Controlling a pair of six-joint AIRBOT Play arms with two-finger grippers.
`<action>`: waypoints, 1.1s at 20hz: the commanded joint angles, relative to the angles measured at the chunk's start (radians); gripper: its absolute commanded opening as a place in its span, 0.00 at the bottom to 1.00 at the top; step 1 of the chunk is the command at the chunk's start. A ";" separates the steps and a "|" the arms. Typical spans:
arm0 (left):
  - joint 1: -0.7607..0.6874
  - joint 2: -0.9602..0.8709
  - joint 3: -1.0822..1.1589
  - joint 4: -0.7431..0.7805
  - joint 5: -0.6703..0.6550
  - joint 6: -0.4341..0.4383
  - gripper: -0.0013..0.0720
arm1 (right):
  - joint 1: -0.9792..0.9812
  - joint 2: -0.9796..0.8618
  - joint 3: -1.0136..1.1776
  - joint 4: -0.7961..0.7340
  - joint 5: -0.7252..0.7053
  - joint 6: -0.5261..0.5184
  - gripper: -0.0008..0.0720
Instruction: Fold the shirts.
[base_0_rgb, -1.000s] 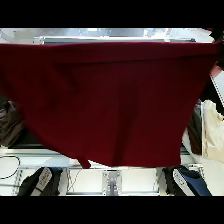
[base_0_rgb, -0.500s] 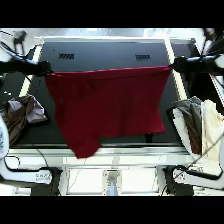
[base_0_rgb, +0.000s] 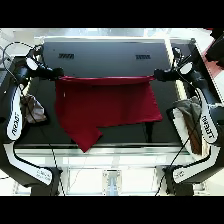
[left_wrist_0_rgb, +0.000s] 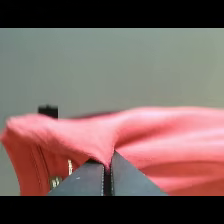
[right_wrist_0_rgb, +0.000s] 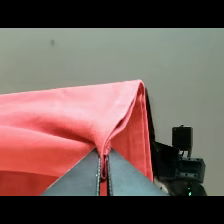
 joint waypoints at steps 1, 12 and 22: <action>-0.016 -0.002 -0.017 0.011 -0.218 0.023 0.03 | 0.007 -0.024 0.000 -0.013 -0.015 0.002 0.03; -0.055 0.002 -0.191 0.107 -0.176 -0.023 0.03 | 0.008 -0.041 0.000 -0.113 0.087 0.035 0.03; -0.061 0.001 -0.191 0.159 -0.112 -0.075 0.03 | 0.008 -0.121 0.000 -0.112 0.217 0.035 0.03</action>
